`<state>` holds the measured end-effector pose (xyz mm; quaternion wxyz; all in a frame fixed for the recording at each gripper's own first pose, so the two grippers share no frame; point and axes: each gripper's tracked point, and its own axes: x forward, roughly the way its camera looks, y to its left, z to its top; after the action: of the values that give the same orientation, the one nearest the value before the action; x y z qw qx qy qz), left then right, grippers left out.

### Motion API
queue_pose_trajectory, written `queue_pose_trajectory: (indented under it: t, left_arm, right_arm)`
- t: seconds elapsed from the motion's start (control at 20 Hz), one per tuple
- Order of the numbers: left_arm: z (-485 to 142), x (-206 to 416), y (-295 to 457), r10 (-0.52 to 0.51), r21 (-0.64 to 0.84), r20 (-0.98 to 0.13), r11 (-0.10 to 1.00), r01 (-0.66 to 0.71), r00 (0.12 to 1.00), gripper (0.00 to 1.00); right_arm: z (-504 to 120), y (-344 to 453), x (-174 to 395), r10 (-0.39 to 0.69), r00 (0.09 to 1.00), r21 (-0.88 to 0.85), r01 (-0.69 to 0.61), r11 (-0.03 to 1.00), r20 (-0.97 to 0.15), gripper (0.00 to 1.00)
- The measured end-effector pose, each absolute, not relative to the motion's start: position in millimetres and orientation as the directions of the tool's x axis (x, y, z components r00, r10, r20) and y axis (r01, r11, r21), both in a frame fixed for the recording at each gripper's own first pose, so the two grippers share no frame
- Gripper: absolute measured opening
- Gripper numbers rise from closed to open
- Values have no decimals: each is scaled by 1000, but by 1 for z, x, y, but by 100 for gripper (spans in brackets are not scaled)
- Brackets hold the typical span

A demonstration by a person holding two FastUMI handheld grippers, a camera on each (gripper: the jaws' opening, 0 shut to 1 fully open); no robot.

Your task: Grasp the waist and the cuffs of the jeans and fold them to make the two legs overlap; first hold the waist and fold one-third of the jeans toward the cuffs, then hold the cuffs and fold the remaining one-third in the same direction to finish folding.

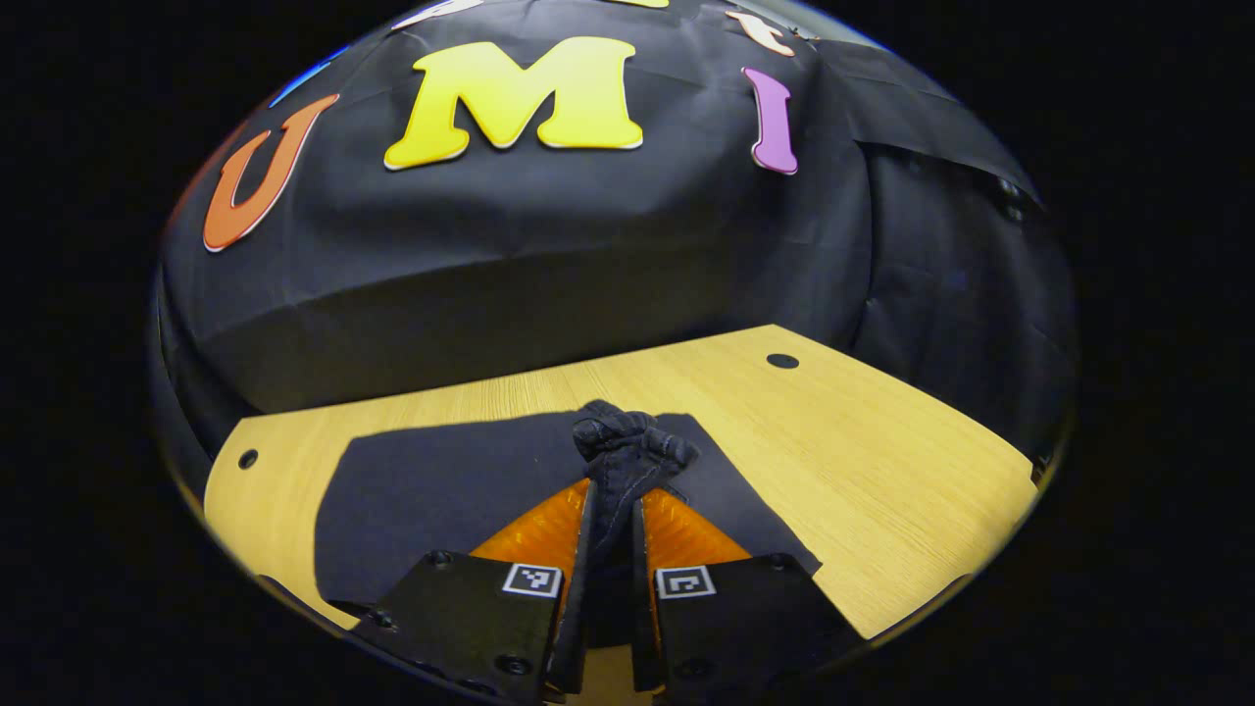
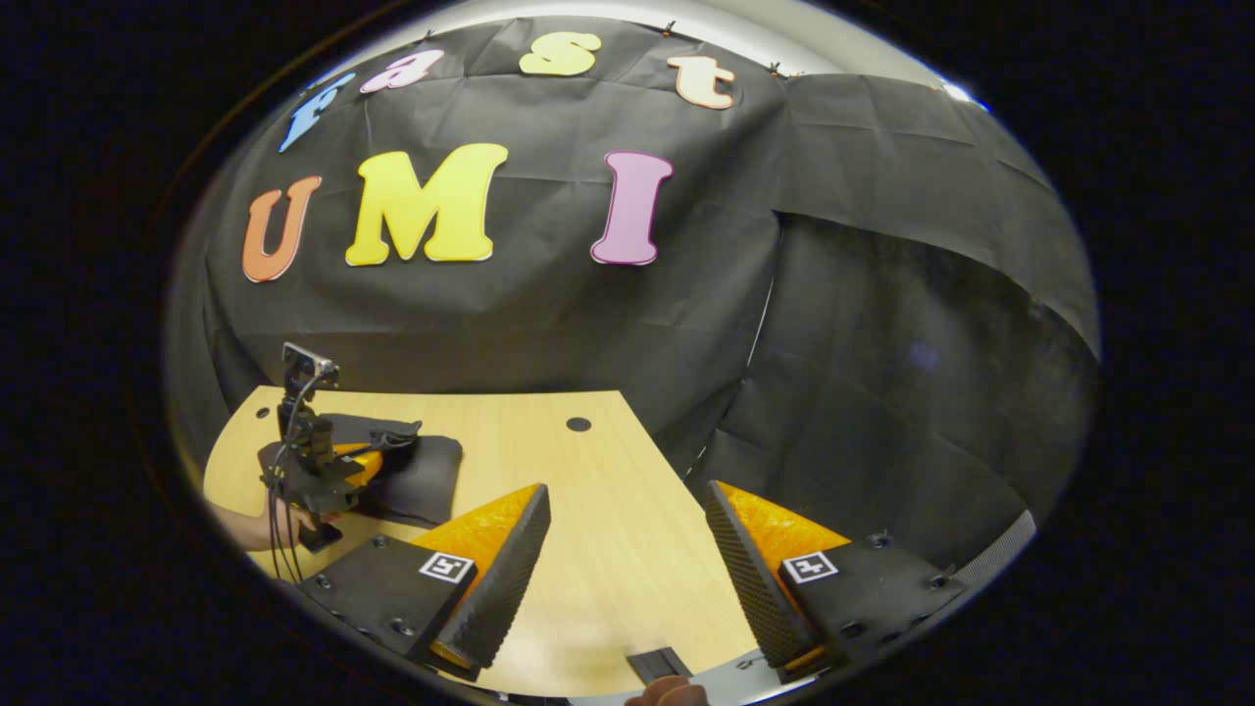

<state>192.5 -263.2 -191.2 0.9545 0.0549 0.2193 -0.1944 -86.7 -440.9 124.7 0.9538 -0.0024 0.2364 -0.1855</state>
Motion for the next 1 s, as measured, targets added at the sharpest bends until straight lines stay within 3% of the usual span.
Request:
queue_pose_trajectory:
  t: [0.15,0.25,0.45,0.75,1.0]
  left_arm:
    - [-204,189,-267,-336,-29,-467,930,366,818,30]
    - [-205,186,-272,-345,-59,-473,931,361,811,44]
    - [-192,176,-278,-362,-101,-475,928,359,802,100]
    - [-127,151,-248,-351,-173,-419,936,306,838,100]
    - [-16,142,-176,-246,-159,-262,965,210,933,98]
  right_arm:
    - [121,-445,-77,-342,821,-89,341,936,-457,98]
    - [119,-445,-71,-330,825,-83,330,940,-459,98]
    - [120,-435,-56,-289,845,-61,294,954,-450,98]
    - [138,-386,-21,-172,904,-9,183,983,-391,98]
    - [178,-319,22,-48,961,26,57,998,-271,98]
